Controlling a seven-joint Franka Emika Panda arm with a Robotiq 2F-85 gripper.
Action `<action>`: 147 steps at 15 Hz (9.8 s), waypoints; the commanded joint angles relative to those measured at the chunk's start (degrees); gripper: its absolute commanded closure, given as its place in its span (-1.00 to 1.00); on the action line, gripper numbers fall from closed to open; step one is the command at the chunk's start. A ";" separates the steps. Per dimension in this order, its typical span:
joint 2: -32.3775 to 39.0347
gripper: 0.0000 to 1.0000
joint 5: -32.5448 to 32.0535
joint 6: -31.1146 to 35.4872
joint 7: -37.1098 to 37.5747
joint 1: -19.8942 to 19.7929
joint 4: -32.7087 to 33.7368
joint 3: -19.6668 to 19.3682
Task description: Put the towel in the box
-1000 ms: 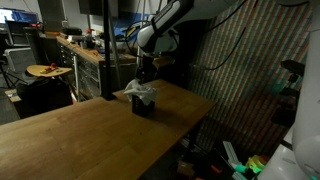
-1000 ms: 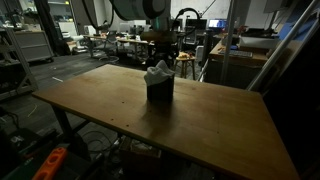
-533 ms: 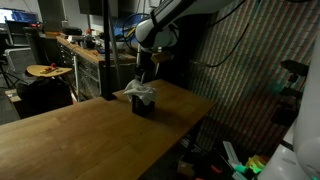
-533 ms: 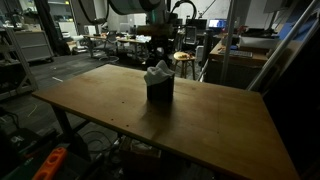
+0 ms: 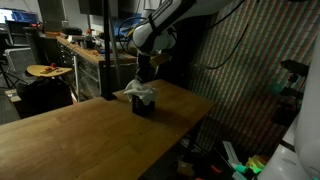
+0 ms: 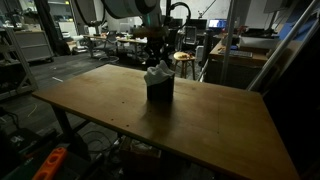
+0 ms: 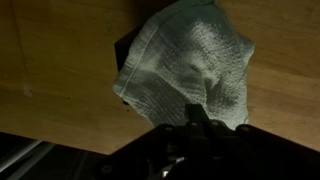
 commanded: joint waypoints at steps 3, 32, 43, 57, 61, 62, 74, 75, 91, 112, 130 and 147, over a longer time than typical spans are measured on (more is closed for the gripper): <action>0.49 0.83 -2.98 -0.58 1.26 0.18 -0.08 -1.30; 10.65 0.83 3.79 -5.24 -4.26 -0.30 1.34 4.25; 11.83 0.83 7.04 -9.96 -8.37 -0.77 2.55 6.38; 8.35 0.83 10.16 -10.16 -8.35 -4.92 7.40 4.82; 7.07 0.83 9.71 -9.53 -7.98 -4.96 6.76 4.28; 6.61 0.83 9.59 -9.35 -7.90 -4.90 6.56 4.13; -1.21 0.39 9.34 -8.36 -6.83 -3.58 4.54 3.29; -1.49 0.22 9.59 -8.34 -6.93 -3.49 4.40 3.37; 0.53 -0.99 12.35 -5.55 -5.32 -0.03 5.87 4.90; 6.50 -0.48 6.96 -0.06 -5.12 1.18 8.66 3.79; 7.76 -0.09 4.48 0.81 -4.76 0.99 7.80 3.07; 6.49 0.79 4.72 0.99 -3.98 -0.72 4.00 1.39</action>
